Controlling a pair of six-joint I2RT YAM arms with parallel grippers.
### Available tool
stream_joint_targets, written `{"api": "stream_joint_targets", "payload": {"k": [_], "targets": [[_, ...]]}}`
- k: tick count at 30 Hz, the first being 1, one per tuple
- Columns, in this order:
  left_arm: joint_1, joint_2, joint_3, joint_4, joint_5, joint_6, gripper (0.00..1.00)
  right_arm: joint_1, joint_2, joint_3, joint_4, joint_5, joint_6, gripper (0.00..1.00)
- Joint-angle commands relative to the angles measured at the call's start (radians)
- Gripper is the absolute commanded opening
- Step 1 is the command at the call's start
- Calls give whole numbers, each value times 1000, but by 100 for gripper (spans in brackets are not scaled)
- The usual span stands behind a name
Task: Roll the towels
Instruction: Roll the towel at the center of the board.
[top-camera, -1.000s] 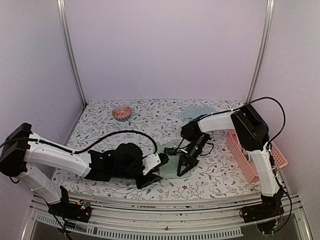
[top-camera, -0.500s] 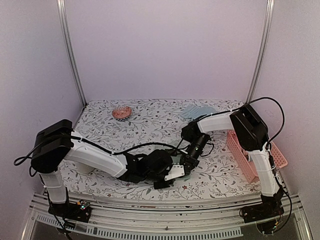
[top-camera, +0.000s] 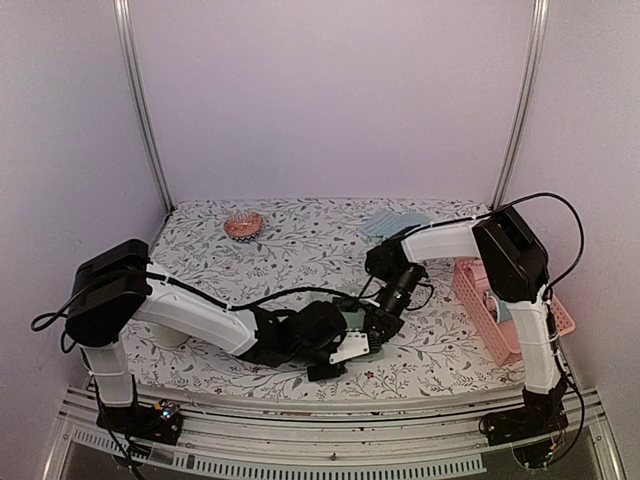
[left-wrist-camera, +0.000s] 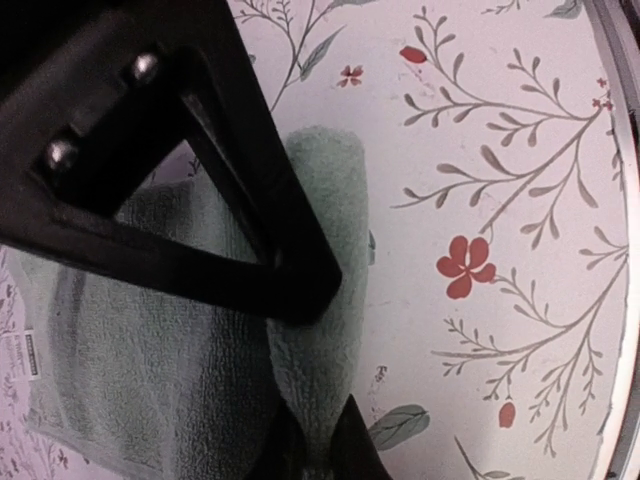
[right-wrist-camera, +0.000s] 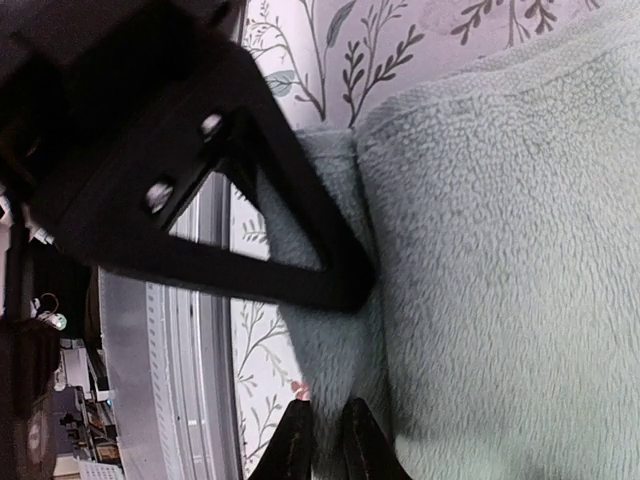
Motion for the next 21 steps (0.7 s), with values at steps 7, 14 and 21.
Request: {"api": "stream_joint_targets", "payload": {"k": [7,14,21], "targets": [[62,7,30,-135,367,-220,0,-67,-465,-179,133,62,71,18],[214,144,107,-186,764,-408,1,-31,-878,-584,509,199,52,18],[255,218,145,-176,904,-505,1,157,-848,-678,655,518,44,27]]}}
